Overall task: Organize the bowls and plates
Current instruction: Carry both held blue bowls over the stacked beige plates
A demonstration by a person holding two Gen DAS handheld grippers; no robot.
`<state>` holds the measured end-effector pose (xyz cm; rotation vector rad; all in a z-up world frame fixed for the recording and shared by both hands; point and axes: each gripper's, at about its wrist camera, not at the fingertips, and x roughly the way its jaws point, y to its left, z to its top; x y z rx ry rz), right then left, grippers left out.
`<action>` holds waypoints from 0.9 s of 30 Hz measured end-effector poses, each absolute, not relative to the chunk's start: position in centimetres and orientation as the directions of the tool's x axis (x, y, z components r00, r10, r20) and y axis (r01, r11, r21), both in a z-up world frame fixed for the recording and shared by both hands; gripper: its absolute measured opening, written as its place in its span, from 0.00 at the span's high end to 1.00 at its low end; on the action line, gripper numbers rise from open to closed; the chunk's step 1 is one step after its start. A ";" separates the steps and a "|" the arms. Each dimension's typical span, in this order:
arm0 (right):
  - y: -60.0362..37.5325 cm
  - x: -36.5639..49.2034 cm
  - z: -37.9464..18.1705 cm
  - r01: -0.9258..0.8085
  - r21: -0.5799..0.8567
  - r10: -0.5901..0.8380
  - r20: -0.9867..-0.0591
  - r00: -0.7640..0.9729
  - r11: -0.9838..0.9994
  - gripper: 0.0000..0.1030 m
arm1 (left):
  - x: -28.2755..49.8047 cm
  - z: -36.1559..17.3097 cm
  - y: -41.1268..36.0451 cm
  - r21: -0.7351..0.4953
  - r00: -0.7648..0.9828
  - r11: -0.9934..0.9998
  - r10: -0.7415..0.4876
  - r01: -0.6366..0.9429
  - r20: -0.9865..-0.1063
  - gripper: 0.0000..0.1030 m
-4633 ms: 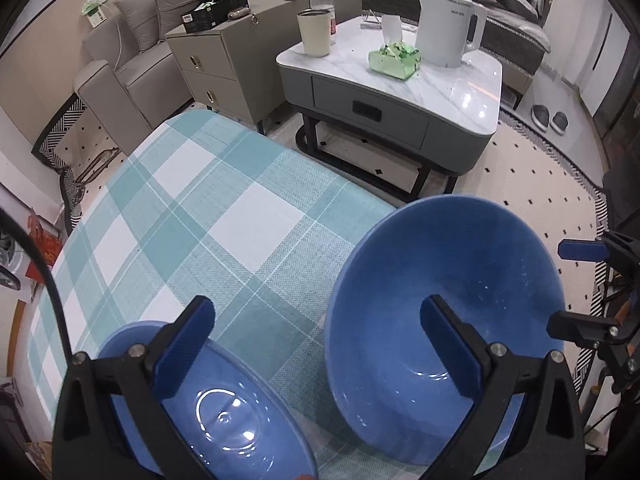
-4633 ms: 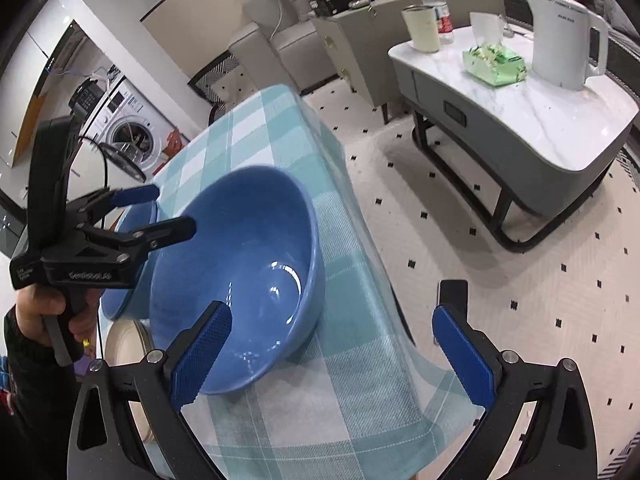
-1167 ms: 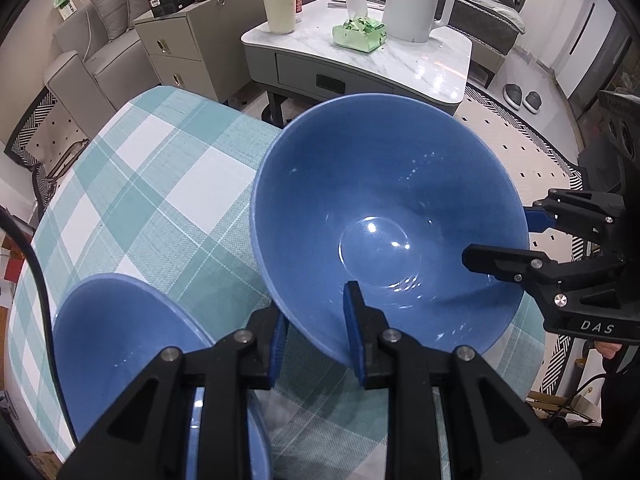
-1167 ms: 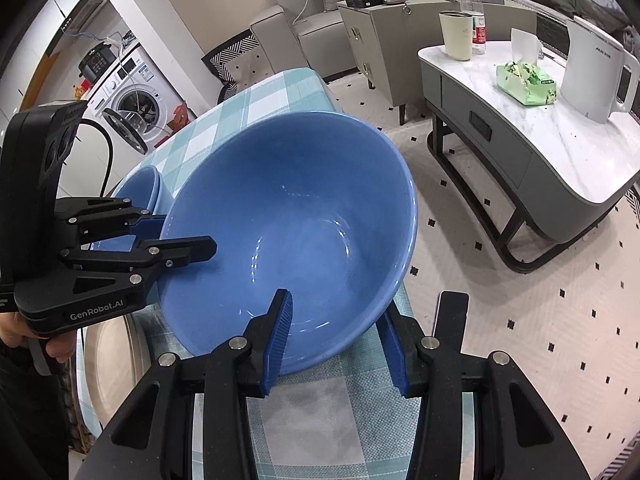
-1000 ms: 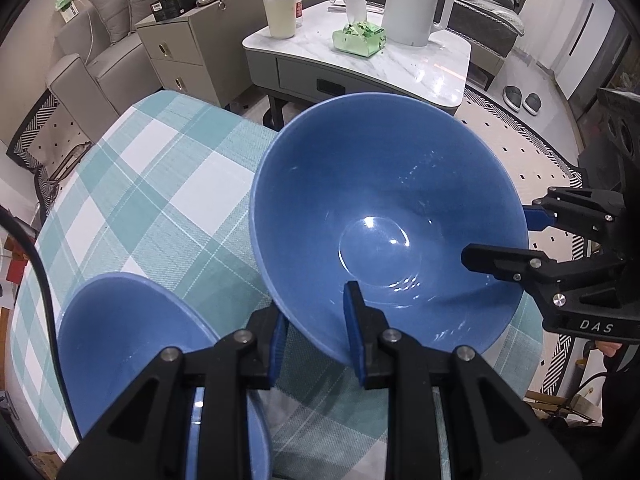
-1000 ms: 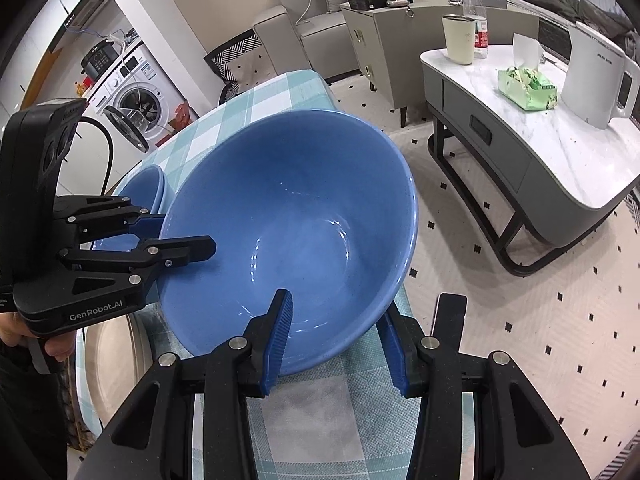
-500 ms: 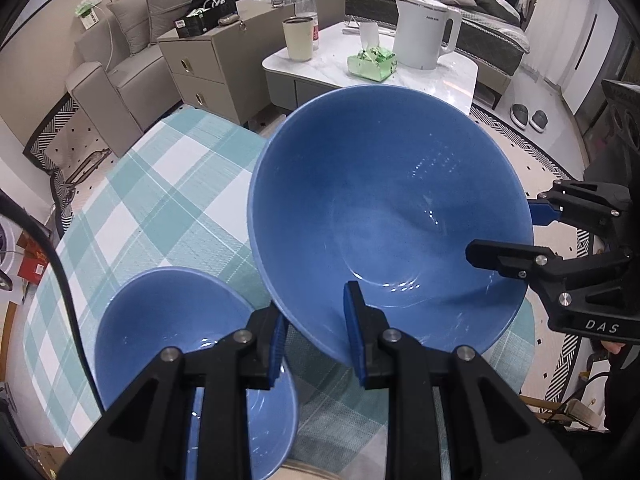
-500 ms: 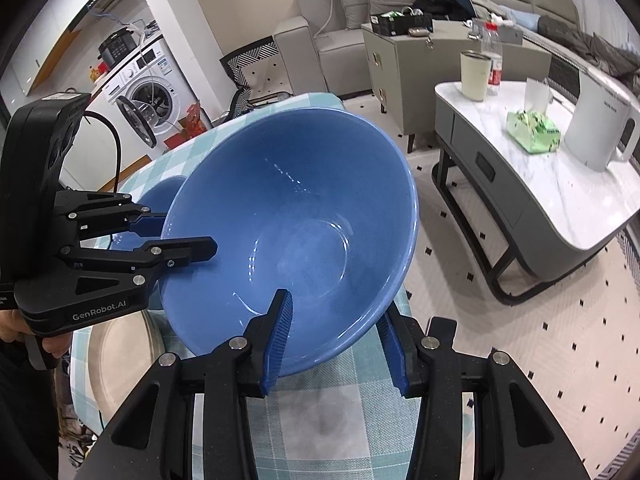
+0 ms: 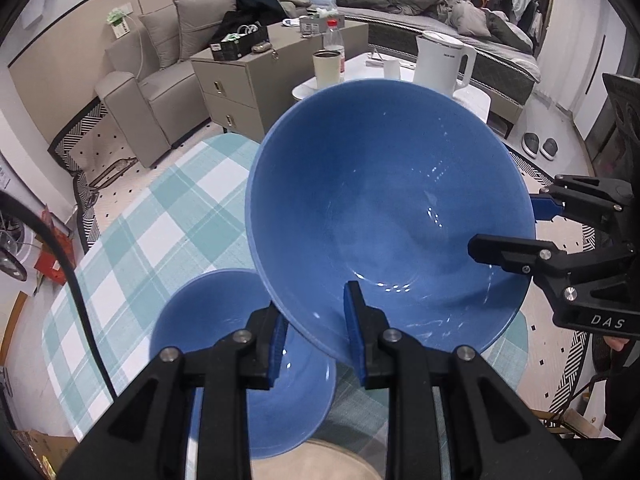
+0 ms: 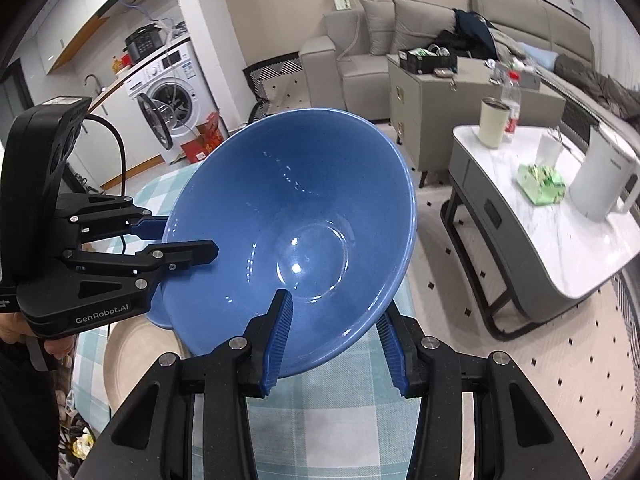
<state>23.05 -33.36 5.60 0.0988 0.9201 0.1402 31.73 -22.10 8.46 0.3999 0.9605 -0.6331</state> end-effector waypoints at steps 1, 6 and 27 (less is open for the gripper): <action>-32.9 23.1 6.0 -0.087 0.141 0.165 -0.782 0.601 0.986 0.57 | 31.7 8.7 -21.6 0.043 0.422 0.757 -0.315 0.651 -0.850 0.75; -30.1 23.8 7.2 -0.142 0.129 0.190 -0.773 0.606 0.981 0.57 | 31.2 9.4 -18.5 0.051 0.453 0.794 -0.291 0.605 -0.842 0.75; -18.3 27.0 3.8 -0.326 0.117 0.272 -0.831 0.484 0.938 0.57 | 29.9 5.0 -8.1 0.044 0.421 0.889 -0.171 0.455 -0.891 0.74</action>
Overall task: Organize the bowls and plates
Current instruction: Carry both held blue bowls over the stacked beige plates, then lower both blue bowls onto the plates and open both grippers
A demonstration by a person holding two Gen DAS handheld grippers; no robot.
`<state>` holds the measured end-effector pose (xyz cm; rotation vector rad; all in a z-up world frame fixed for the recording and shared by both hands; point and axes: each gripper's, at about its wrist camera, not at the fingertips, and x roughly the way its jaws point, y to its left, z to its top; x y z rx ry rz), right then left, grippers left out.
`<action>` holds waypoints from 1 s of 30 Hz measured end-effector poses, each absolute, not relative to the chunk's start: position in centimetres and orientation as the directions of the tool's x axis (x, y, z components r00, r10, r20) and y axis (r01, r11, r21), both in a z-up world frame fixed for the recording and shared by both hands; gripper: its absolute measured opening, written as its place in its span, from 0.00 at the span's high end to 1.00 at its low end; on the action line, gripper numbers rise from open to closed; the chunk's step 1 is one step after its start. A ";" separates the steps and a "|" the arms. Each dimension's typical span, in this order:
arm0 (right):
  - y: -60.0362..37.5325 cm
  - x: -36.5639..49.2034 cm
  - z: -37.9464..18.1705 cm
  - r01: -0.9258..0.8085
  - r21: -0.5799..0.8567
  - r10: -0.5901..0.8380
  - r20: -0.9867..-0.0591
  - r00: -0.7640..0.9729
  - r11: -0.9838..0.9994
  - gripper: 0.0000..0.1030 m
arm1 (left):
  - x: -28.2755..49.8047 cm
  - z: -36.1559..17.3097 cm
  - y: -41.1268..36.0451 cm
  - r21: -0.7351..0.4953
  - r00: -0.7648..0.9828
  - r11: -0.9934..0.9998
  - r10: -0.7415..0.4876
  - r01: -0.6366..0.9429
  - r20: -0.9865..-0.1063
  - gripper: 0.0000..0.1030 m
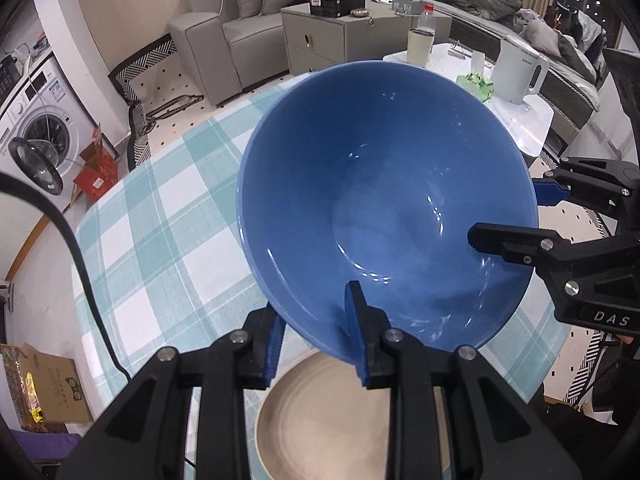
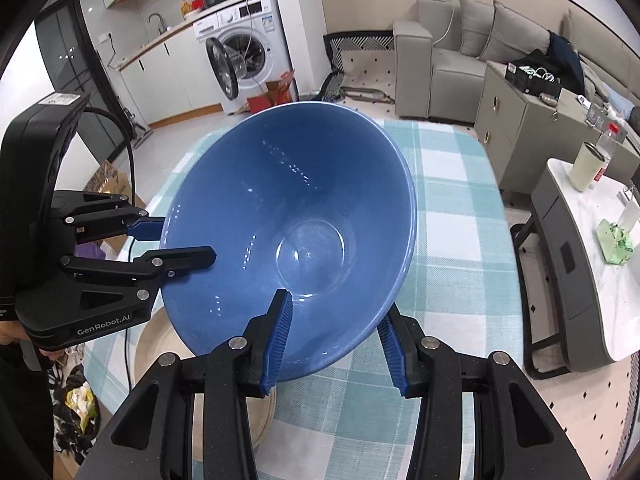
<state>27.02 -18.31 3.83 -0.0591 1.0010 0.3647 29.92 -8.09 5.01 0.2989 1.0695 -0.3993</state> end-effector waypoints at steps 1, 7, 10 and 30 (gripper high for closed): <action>-18.2 27.2 3.5 -0.327 0.116 0.269 -0.837 0.477 0.938 0.57 | 30.0 4.8 -8.0 0.042 0.417 0.890 -0.170 0.454 -0.893 0.74; -17.6 27.9 1.9 -0.327 0.105 0.251 -0.860 0.445 0.939 0.57 | 30.4 3.4 -8.1 0.036 0.391 0.890 -0.164 0.455 -0.906 0.74; -17.5 28.1 1.2 -0.321 0.096 0.236 -0.871 0.431 0.942 0.57 | 30.5 2.9 -8.3 0.038 0.387 0.891 -0.158 0.453 -0.909 0.73; -17.2 28.4 0.0 -0.338 0.068 0.211 -0.889 0.406 0.939 0.51 | 31.8 1.7 -8.7 0.049 0.379 0.893 -0.140 0.447 -0.915 0.71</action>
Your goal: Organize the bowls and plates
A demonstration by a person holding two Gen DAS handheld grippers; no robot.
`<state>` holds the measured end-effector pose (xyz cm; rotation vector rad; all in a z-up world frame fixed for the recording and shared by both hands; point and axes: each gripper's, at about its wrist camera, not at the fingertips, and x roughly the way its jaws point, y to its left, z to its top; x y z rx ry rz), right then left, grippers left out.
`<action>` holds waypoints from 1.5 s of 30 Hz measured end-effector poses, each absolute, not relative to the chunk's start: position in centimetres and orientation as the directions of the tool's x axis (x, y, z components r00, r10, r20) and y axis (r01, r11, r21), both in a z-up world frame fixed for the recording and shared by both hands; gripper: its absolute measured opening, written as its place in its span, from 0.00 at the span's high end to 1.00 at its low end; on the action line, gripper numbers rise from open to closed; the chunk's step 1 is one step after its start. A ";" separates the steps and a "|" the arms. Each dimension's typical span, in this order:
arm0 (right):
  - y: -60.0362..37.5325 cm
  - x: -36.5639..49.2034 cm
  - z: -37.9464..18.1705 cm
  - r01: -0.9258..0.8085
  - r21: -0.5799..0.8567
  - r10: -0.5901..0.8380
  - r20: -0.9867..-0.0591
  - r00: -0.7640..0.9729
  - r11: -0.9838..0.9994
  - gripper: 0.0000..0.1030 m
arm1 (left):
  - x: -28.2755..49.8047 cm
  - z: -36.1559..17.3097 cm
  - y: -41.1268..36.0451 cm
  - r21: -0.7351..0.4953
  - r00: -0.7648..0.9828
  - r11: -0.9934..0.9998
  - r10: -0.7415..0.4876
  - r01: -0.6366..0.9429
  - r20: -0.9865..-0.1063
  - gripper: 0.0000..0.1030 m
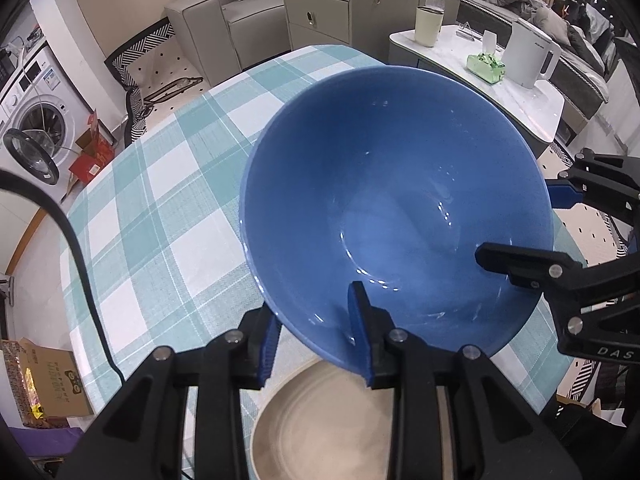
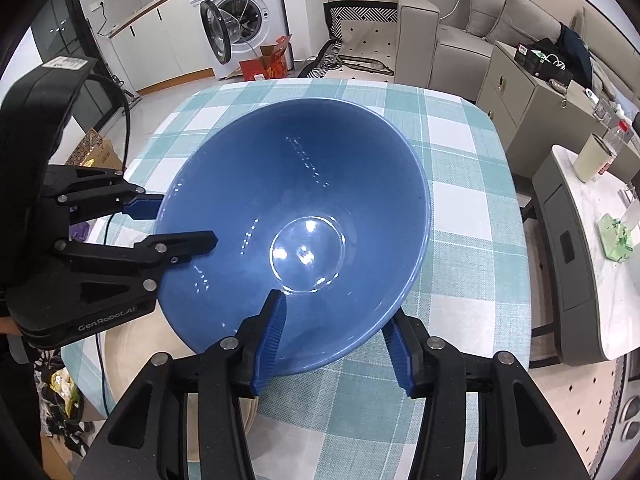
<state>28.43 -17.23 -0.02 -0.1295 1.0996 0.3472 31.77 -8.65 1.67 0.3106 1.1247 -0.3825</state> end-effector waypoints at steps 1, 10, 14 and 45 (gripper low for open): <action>-17.3 28.4 0.0 -0.339 0.077 0.219 -0.888 0.404 0.937 0.50 | 31.8 1.7 -8.6 0.046 0.378 0.893 -0.142 0.447 -0.915 0.70; -17.9 28.0 0.4 -0.347 0.112 0.256 -0.879 0.402 0.931 0.36 | 31.5 1.6 -8.4 0.027 0.375 0.889 -0.166 0.458 -0.912 0.61; -18.9 27.7 0.7 -0.332 0.113 0.254 -0.871 0.421 0.936 0.27 | 31.1 1.8 -8.2 0.026 0.381 0.889 -0.169 0.457 -0.909 0.56; -24.1 29.5 -2.3 -0.255 0.355 0.437 -0.737 0.516 0.900 0.00 | 31.9 0.8 -3.1 -0.230 0.516 0.935 -0.341 0.268 -0.786 0.03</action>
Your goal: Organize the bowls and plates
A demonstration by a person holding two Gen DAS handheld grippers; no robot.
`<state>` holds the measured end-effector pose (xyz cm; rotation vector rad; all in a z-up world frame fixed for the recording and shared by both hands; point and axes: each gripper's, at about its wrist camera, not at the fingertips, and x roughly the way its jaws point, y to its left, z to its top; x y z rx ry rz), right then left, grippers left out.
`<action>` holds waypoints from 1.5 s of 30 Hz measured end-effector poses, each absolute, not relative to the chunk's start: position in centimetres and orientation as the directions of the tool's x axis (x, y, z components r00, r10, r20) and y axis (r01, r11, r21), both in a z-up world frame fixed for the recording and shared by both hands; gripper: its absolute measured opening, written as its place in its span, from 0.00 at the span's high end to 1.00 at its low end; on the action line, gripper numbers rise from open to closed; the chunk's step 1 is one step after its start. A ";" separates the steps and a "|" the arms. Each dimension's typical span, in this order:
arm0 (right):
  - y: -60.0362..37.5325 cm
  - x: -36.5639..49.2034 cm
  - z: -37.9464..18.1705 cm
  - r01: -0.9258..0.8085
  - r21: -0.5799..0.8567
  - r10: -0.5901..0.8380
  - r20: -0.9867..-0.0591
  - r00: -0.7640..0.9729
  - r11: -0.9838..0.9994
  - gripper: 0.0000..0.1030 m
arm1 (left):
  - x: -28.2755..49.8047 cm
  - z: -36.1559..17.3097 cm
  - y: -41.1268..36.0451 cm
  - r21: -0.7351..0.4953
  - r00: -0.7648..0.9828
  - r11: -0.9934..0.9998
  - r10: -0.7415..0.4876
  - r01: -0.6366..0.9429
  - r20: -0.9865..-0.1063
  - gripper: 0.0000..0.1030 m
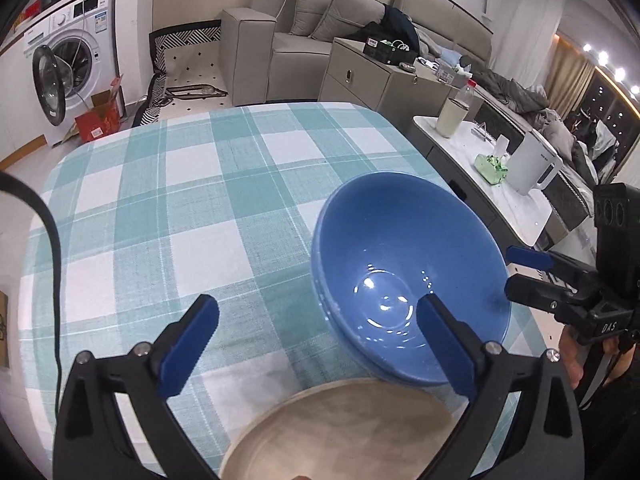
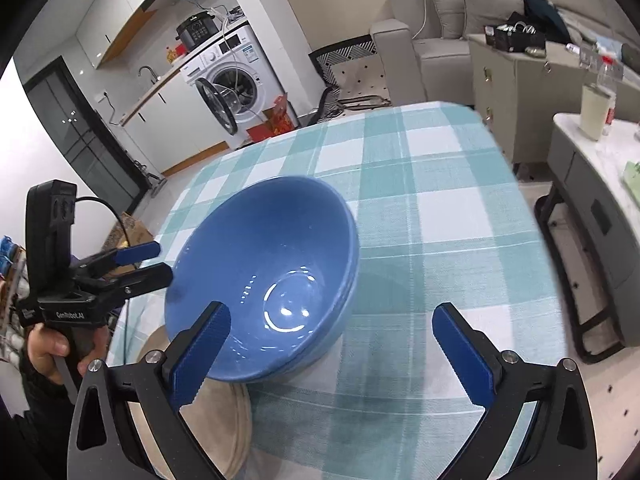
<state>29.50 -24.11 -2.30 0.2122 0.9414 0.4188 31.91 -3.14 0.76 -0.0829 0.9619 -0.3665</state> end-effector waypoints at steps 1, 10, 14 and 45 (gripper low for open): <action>-24.1 29.6 -2.4 -0.258 0.373 0.453 -0.726 0.517 0.891 0.00 | 32.0 0.6 -3.4 -0.231 0.518 0.935 -0.343 0.271 -0.784 0.03; -23.1 30.3 -3.5 -0.271 0.372 0.461 -0.725 0.513 0.888 0.00 | 33.0 -1.0 -5.5 -0.213 0.498 0.938 -0.328 0.274 -0.803 0.03; -22.7 30.2 -3.8 -0.278 0.350 0.446 -0.732 0.515 0.895 0.00 | 33.3 -1.5 -6.0 -0.207 0.485 0.937 -0.325 0.282 -0.812 0.03; -22.0 30.5 -4.5 -0.308 0.363 0.473 -0.738 0.482 0.880 0.24 | 33.1 -2.8 -6.7 -0.262 0.419 0.918 -0.373 0.298 -0.828 0.49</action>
